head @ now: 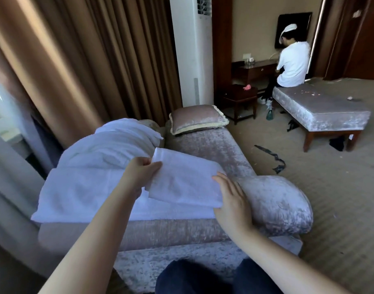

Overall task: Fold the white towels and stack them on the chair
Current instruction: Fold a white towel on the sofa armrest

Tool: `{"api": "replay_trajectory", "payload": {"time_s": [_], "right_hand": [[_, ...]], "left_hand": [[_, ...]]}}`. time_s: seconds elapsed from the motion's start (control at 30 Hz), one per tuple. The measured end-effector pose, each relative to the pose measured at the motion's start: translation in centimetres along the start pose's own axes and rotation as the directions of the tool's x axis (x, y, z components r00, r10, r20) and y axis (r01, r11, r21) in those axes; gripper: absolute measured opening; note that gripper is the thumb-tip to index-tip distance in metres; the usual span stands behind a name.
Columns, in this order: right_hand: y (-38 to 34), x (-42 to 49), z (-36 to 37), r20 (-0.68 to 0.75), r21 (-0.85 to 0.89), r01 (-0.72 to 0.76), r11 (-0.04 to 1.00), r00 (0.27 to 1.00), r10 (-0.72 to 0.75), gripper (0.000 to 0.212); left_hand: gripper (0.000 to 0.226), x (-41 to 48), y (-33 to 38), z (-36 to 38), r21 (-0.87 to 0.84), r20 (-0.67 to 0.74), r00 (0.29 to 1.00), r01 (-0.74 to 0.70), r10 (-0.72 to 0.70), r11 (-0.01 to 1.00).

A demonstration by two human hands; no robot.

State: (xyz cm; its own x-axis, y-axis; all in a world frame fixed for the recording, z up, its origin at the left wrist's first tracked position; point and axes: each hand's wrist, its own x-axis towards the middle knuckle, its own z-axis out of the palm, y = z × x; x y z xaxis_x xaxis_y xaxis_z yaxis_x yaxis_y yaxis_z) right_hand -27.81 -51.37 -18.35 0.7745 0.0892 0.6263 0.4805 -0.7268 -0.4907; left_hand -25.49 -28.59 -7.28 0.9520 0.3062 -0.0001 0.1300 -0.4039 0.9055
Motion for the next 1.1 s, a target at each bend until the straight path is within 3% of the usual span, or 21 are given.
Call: {"api": "replay_trajectory", "payload": {"time_s": [0.13,0.2,0.3,0.4,0.47,0.5,0.57,0.63,0.7,0.8,1.0,1.1], "right_hand": [[1.4,0.1,-0.1,0.093,-0.076,0.114,0.991,0.990,-0.107,0.080],[1.7,0.2,-0.4,0.236,-0.084,0.132,0.988,0.966,-0.109,0.078],[1.5,0.3,-1.7,0.450,-0.112,0.154,0.982,0.889,-0.088,0.060],[0.6,0.4,-2.9,0.547,-0.195,0.222,0.955,0.833,-0.082,0.096],[-0.2,0.9,-3.1,0.559,-0.189,0.179,0.966,0.828,-0.043,0.108],[-0.8,1.5,-3.1,0.538,-0.167,0.132,0.977,0.842,-0.022,0.106],[-2.0,3.3,-2.6,0.492,-0.161,0.091,0.983,0.871,0.000,0.085],[-2.7,5.0,-1.4,0.483,-0.207,0.098,0.973,0.876,0.014,0.062],[-2.8,6.1,-0.1,0.540,-0.270,0.114,0.956,0.840,0.052,0.056],[-1.5,6.6,1.8,0.596,-0.333,0.098,0.938,0.793,0.129,0.061],[-0.7,5.8,3.0,0.493,-0.378,0.094,0.921,0.862,0.114,0.094],[-0.8,5.5,3.0,0.461,-0.375,0.085,0.923,0.881,0.106,0.094]], "left_hand": [[0.024,0.8,-2.2,-1.7,0.032,-0.071,0.997,0.018,-0.016,0.999],[0.017,0.6,-3.4,-1.6,0.192,-0.051,0.999,0.021,-0.012,0.981],[0.046,-0.3,-5.1,-0.7,0.455,-0.096,0.989,-0.059,0.115,0.889],[0.043,-1.2,-5.3,0.4,0.665,-0.132,0.848,-0.308,0.513,0.681],[0.038,-1.6,-4.9,1.7,0.707,-0.036,0.720,-0.473,0.693,0.527],[0.042,-1.7,-4.8,2.6,0.703,0.037,0.689,-0.533,0.724,0.471],[0.052,-2.1,-4.9,4.3,0.711,0.169,0.703,-0.572,0.691,0.408],[0.073,-2.5,-5.1,5.5,0.750,0.225,0.808,-0.500,0.544,0.432],[0.092,-2.4,-5.9,5.7,0.787,0.227,0.894,-0.403,0.387,0.468],[0.095,-1.7,-6.9,5.3,0.810,0.213,0.901,-0.379,0.379,0.446],[0.080,-0.9,-7.3,5.3,0.785,0.208,0.875,-0.415,0.437,0.459],[0.069,-0.8,-7.7,5.3,0.778,0.192,0.862,-0.425,0.468,0.464]]}}
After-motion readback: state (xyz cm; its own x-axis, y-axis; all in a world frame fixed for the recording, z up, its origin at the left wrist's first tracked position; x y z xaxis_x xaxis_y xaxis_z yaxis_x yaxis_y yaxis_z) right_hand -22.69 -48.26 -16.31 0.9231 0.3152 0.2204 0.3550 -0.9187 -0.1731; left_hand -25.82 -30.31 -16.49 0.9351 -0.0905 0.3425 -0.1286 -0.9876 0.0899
